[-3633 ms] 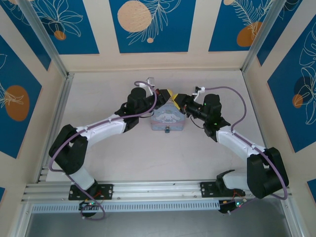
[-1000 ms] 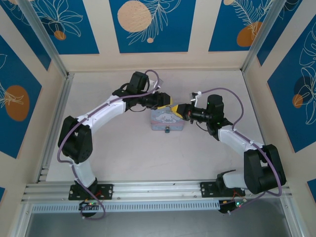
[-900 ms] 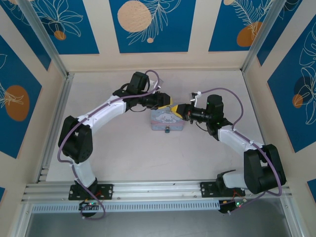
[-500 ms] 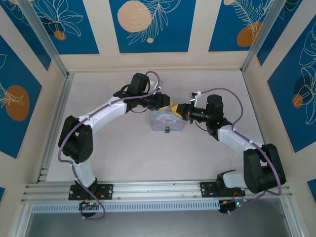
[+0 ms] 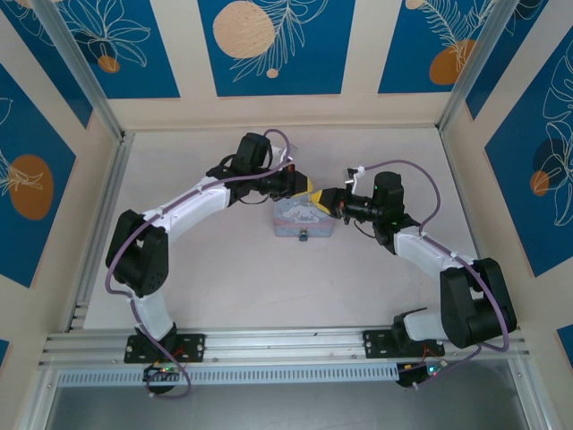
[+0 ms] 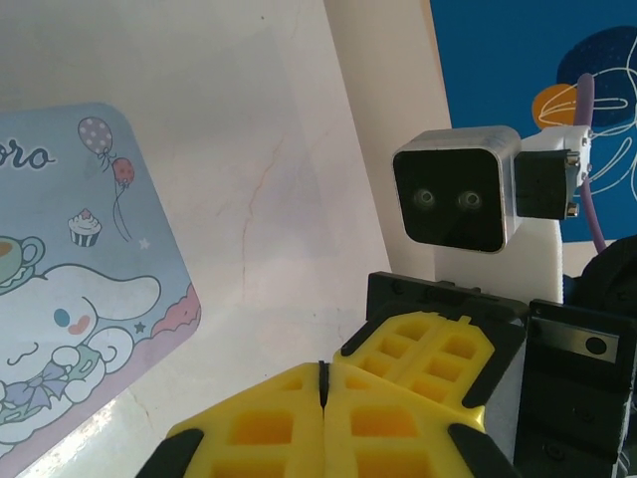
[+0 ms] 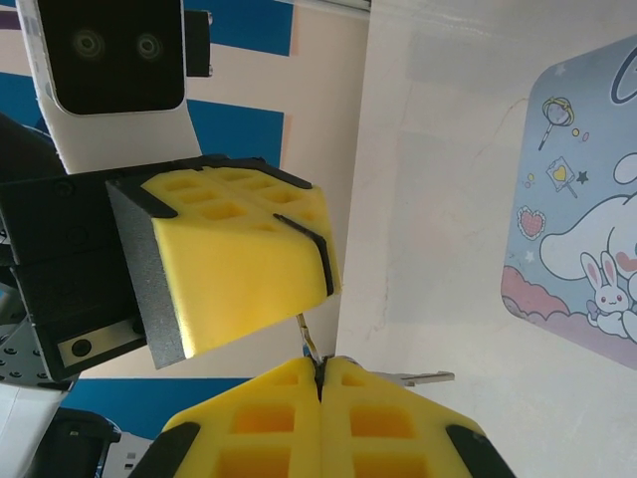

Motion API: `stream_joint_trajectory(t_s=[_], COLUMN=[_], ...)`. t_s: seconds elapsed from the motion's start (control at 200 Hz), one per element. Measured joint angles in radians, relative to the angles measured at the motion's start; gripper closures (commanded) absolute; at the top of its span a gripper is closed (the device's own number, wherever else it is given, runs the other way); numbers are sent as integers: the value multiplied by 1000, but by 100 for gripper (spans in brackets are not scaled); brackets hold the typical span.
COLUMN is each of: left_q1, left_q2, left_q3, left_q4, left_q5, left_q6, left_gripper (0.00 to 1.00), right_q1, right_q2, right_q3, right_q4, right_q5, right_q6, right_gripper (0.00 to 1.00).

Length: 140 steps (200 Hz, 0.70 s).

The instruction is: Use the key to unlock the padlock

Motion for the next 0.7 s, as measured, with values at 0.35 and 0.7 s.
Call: stream_joint_trajectory(t_s=[0.35, 0.7], left_q1=[-7, -9], left_q2=[-8, -119], left_q3=[-21, -163], left_q4=[5, 142], left_q5=[-35, -228], left_q6=[-11, -164], left_gripper=[100, 100], right_q1=[-26, -56], right_q2=[-27, -137], right_q3=[-19, -47], right_q4=[8, 30], right_q5=[15, 140], right_q6=[28, 95], right_gripper=[45, 38])
